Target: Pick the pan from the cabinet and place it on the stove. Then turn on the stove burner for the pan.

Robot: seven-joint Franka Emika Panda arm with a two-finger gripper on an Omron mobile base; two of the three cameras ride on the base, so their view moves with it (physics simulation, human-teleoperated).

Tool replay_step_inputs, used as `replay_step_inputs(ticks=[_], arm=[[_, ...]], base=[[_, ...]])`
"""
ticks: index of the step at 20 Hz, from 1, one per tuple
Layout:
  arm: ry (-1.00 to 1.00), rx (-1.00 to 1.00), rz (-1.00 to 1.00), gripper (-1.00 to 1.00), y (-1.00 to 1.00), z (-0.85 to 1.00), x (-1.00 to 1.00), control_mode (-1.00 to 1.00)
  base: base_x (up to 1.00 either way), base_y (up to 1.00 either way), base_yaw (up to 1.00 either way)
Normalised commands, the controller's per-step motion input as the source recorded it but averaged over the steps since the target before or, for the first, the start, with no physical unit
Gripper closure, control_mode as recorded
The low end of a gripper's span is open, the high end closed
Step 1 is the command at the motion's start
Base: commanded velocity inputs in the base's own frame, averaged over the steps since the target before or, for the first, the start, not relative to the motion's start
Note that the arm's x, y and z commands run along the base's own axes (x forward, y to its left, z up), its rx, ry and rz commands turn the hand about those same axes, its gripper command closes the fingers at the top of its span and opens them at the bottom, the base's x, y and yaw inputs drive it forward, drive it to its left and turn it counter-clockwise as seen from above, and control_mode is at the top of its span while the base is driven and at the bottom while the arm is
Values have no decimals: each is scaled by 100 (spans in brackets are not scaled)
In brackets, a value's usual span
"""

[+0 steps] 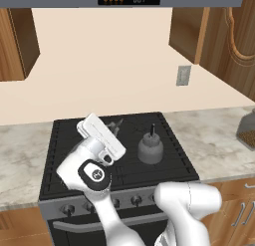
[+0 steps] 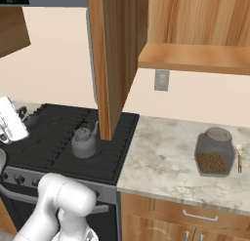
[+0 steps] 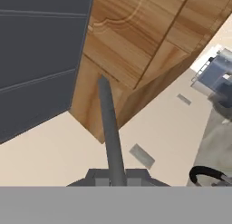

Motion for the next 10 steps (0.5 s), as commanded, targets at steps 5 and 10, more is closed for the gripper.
replay_step_inputs(ticks=[5, 10], arm=[[-41, 42, -35, 100, 0, -48, 13, -100], [-44, 39, -37, 100, 0, -46, 7, -100]], base=[[0, 0, 0], [0, 0, 0]])
